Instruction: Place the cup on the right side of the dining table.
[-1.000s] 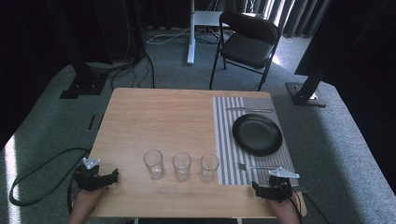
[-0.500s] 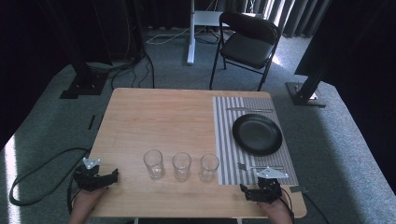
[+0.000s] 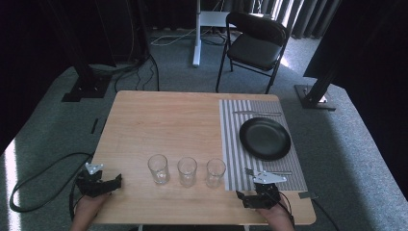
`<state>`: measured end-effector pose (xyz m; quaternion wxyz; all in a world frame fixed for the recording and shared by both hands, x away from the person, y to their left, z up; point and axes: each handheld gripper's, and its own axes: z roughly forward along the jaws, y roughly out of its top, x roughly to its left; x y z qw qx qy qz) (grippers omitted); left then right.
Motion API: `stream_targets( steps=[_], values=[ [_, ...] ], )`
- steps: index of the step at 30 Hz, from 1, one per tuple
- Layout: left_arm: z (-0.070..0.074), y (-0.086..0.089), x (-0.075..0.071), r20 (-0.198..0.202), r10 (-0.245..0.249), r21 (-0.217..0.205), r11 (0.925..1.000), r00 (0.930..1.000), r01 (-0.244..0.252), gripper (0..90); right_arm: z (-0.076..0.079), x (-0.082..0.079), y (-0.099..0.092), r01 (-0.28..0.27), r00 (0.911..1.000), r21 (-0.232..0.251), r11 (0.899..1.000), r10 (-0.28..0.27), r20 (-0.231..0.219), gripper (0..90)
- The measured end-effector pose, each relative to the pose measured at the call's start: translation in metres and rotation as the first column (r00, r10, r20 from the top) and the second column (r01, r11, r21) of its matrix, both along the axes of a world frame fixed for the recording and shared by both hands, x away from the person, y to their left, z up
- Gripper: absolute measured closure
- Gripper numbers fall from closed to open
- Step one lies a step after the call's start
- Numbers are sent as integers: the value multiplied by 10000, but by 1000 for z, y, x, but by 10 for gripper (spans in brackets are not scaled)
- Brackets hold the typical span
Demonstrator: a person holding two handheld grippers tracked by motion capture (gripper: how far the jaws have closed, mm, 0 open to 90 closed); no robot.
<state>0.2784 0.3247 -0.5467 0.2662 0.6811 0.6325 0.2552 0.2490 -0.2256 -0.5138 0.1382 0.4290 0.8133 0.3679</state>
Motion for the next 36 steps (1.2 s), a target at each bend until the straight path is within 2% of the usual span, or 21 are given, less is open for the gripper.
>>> stream_targets(
  steps=[16, 22, 27, 36],
  values=[
    [0, 0, 0, 0, 4, -5, 10000, 10000, -4, 7, 7, 6, 34, -935, 9953, 212, 9954, 929, 284, 146],
    [0, 0, 0, 2, 6, -5, 10000, 10000, -6, 7, 10, 10, 42, -1060, 9939, 341, 9938, 1049, 349, 145],
    [0, 0, 0, 1, 0, 1, 10000, 10000, 0, 7, 16, 15, 48, -1137, 9922, 520, 9922, 1106, 582, 146],
    [0, 0, 0, 2, 6, -5, 10000, 10000, -6, 7, 21, 23, 65, -1494, 9869, 535, 9873, 1455, 699, 146]
  ],
)
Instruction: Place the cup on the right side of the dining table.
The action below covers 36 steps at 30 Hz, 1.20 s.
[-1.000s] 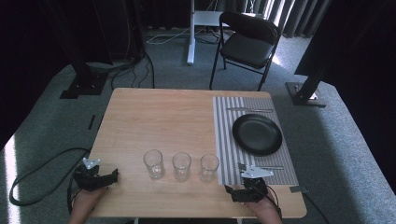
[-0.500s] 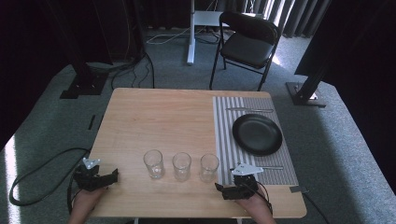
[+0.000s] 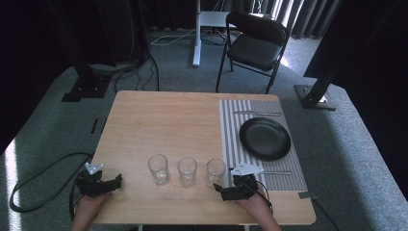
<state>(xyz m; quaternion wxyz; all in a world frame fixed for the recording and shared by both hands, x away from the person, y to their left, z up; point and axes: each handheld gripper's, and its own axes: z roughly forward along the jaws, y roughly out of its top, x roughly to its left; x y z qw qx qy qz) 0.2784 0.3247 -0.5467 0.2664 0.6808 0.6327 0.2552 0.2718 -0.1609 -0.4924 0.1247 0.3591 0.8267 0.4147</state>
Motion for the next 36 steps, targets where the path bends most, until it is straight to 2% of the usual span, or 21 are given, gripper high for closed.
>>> stream_targets(
  steps=[10, 15, 22, 27, 36],
  values=[
    [0, 0, 0, -2, 0, 0, 10000, 10000, 0, 7, 0, 10, 10, -194, 9998, 13, 9998, 194, -26, 147],
    [0, 0, 0, -1, 0, -1, 10000, 10000, 0, 7, 1, 16, 17, -174, 9997, 4, 9998, 173, 157, 147],
    [0, 0, 0, -1, -2, -3, 10000, 10000, 2, 7, 1, 20, 20, -268, 9996, 55, 9996, 268, 49, 154],
    [0, 0, 0, -2, -6, 4, 10000, 10000, 6, 7, 2, 24, 20, -273, 9996, 219, 9994, 271, 70, 191],
    [0, 0, 0, -2, -1, -2, 10000, 10000, 1, 8, 2, 25, 22, -344, 9992, 163, 9993, 340, 213, 258]
  ],
)
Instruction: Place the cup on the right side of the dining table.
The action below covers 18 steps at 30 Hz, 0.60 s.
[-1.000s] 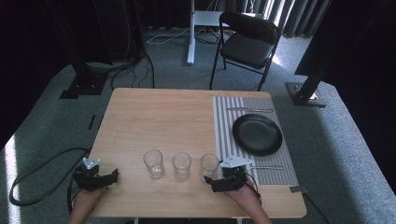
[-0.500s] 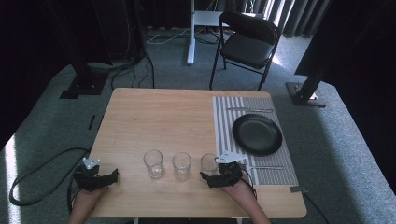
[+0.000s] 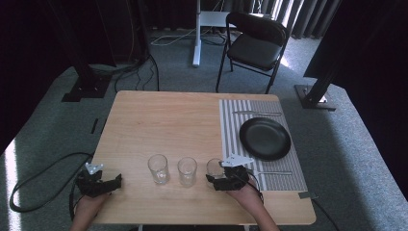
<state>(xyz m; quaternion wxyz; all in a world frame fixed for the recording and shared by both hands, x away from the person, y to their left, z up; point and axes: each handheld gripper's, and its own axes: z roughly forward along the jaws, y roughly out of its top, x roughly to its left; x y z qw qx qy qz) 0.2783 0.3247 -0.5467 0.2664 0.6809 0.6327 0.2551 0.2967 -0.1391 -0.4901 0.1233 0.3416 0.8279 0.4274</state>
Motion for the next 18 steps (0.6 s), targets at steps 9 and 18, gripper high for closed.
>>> stream_targets(
  steps=[9, 18],
  values=[
    [0, 0, 0, 1, -4, 6, 10000, 10000, 4, 7, -1, -3, 5, 147, 9989, -512, 9986, -124, 448, 286],
    [0, 0, 0, 0, -4, 6, 10000, 10000, 4, 7, 0, -3, 7, 325, 9983, -676, 9972, -291, 509, 289]
  ],
)
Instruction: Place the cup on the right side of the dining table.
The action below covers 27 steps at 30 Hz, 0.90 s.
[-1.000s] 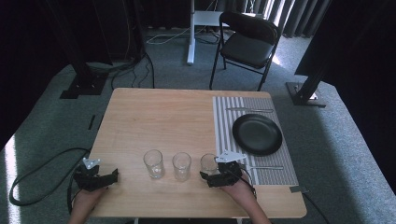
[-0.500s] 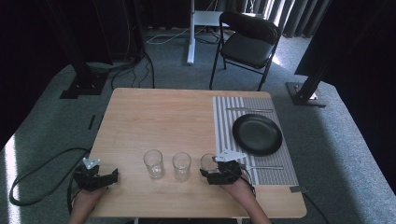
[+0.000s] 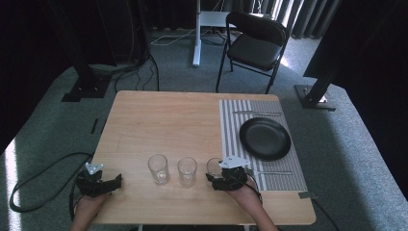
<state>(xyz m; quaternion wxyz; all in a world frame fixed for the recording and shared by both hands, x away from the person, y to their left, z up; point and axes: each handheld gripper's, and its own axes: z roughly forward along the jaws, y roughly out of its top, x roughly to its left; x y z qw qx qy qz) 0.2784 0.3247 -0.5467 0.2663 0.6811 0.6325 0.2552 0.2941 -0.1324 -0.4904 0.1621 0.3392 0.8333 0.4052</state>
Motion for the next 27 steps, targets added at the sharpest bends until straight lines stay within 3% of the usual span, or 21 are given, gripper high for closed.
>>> stream_targets(
  steps=[16, 27],
  values=[
    [0, 0, 0, 14, 2, -3, 10000, 10000, -2, 7, 8, 8, -6, 339, 9994, -16, 9994, -339, -3, 289],
    [0, 0, 0, 0, -7, 12, 10000, 10000, 7, 7, 17, 23, -12, 697, 9976, -1, 9976, -697, 20, 289]
  ],
)
